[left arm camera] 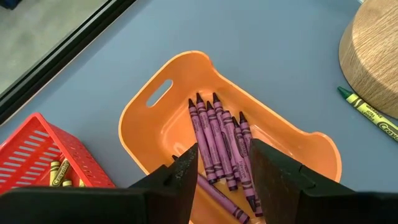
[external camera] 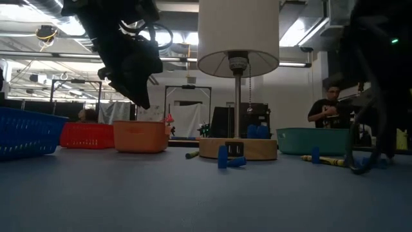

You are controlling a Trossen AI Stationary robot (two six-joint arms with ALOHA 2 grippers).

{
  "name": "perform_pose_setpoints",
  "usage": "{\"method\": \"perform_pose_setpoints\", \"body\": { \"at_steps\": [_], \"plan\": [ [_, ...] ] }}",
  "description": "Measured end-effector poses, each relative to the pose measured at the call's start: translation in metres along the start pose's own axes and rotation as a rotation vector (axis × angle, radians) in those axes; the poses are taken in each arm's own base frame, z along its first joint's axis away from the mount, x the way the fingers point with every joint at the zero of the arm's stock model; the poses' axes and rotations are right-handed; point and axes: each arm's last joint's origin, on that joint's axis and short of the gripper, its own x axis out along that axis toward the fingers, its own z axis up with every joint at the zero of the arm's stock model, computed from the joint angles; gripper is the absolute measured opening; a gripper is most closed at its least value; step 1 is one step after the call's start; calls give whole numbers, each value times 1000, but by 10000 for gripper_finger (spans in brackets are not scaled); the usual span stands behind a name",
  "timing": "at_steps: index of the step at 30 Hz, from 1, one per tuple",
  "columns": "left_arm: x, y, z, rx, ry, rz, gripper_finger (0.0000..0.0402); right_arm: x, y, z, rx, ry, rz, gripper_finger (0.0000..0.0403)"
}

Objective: Sort crayons
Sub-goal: Put the green crayon into the red bin

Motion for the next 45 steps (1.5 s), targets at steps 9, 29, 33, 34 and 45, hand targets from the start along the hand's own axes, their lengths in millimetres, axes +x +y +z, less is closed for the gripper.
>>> {"method": "perform_pose_setpoints", "body": {
  "at_steps": [9, 29, 33, 34, 45],
  "plan": [
    [0, 0, 0, 0, 0, 0, 128, -10, -11, 6, 43, -10, 47, 172],
    [0, 0, 0, 0, 0, 0, 128, -15, -11, 20, -70, -152, 99, 172],
    [0, 0, 0, 0, 0, 0, 128, -15, -13, 20, -57, -158, 144, 172],
    [0, 0, 0, -1, 0, 0, 128, -15, -13, 21, -53, -165, 165, 172],
    [0, 0, 0, 0, 0, 0, 128, -15, -12, 21, -52, -166, 243, 172]
  ]
}}
